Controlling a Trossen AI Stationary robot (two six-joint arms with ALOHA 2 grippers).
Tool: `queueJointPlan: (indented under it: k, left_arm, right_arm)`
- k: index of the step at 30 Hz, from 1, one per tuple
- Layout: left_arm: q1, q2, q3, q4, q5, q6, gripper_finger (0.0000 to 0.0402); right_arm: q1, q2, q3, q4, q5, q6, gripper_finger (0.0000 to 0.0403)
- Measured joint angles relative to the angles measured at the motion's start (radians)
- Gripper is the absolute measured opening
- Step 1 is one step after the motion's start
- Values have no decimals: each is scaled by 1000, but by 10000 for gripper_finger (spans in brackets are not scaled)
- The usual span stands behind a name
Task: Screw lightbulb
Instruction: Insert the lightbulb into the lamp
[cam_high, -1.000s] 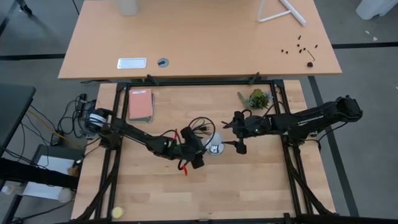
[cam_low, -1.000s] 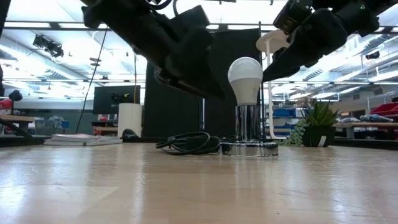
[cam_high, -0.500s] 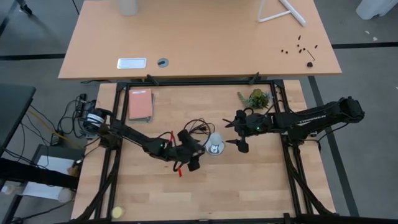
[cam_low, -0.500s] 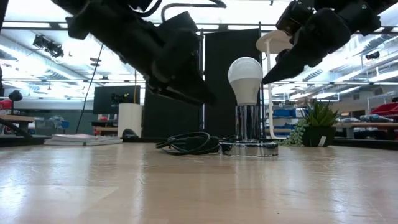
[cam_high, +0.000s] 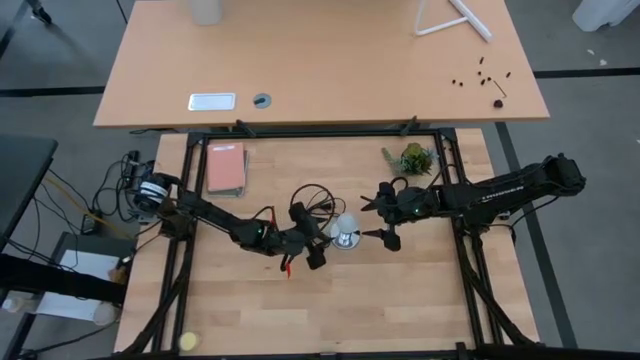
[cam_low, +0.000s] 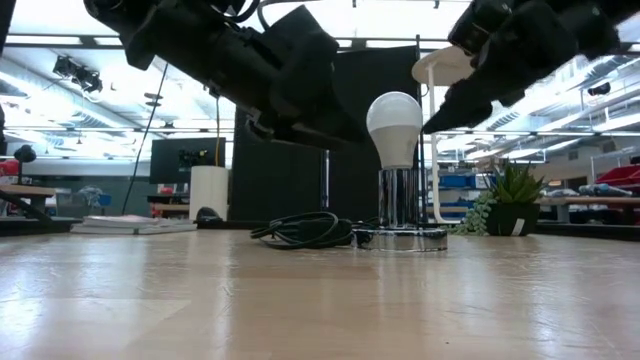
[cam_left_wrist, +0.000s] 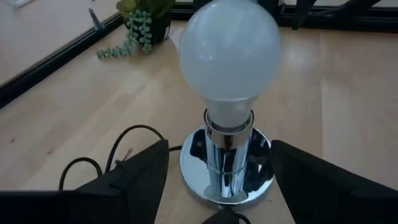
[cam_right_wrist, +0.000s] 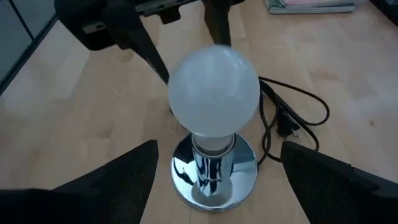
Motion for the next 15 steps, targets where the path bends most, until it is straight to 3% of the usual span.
queueJointPlan:
  k: [9, 15]
  left_arm:
    - [3, 9, 0, 67, 10, 7, 267]
    - [21, 24, 0, 79, 16, 35, 242]
  right_arm:
    - [-5, 0, -235, 431, -6, -10, 348]
    - [-2, 0, -258, 485, -6, -12, 348]
